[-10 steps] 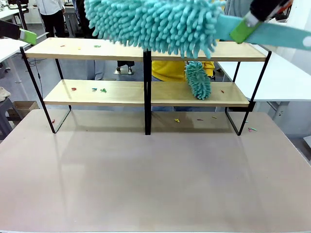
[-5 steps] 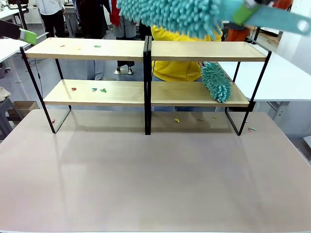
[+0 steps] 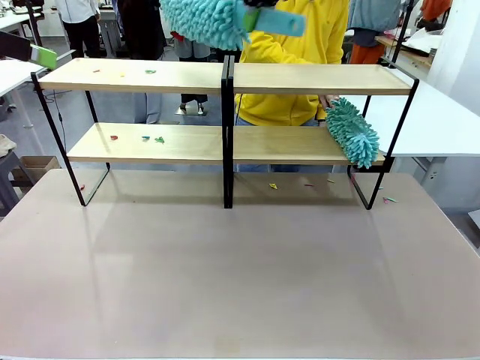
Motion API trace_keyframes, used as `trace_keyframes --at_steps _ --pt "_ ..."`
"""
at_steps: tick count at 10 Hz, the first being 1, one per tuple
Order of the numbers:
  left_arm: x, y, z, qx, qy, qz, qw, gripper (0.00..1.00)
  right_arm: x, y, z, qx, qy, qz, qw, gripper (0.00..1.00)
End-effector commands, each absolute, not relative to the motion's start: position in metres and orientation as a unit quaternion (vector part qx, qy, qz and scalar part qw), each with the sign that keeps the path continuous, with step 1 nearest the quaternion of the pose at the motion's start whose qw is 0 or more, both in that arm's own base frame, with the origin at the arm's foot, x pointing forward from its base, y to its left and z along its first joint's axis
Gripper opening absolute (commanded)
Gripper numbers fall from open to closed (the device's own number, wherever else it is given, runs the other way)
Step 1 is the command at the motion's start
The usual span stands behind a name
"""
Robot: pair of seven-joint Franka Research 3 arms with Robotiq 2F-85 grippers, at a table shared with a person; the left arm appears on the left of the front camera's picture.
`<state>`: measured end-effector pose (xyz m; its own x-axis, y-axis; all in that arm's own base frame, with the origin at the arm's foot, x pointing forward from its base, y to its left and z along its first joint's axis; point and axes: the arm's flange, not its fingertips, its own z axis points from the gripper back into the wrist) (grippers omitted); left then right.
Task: Clean the shelves.
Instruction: Clean another randomly selected level of the Shelf with the Duster.
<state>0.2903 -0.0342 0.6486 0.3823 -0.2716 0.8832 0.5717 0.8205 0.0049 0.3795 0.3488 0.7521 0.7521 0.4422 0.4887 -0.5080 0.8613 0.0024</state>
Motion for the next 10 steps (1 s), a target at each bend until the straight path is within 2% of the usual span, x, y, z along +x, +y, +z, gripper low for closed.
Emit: trace_keyframes --at_steps 1,2,3,4,5,6,10 --pt "0.290 -0.034 0.649 -0.149 -0.494 -0.260 0.816 1.00 0.354 0.331 0.761 0.070 -0.250 0.262 0.929 0.12" --pt "0.290 -0.034 0.649 -0.149 -0.494 -0.260 0.816 1.00 0.354 0.331 0.761 0.070 -0.250 0.262 0.929 0.12" --pt "0.290 -0.034 0.649 -0.149 -0.494 -0.260 0.816 1.00 0.387 0.353 0.748 0.069 -0.238 0.258 0.934 0.12" --pt "0.290 -0.034 0.649 -0.149 -0.494 -0.260 0.816 1.00 0.397 0.355 0.740 0.070 -0.265 0.223 0.936 0.12" --pt "0.290 -0.034 0.649 -0.149 -0.494 -0.260 0.816 1.00 0.417 0.369 0.732 0.108 -0.272 0.259 0.920 0.12" --pt "0.290 -0.034 0.649 -0.149 -0.494 -0.260 0.816 1.00 0.435 0.376 0.728 0.114 -0.282 0.243 0.921 0.12" --pt "0.290 -0.034 0.649 -0.149 -0.494 -0.260 0.816 1.00 0.472 0.408 0.699 0.104 -0.256 0.225 0.934 0.12"
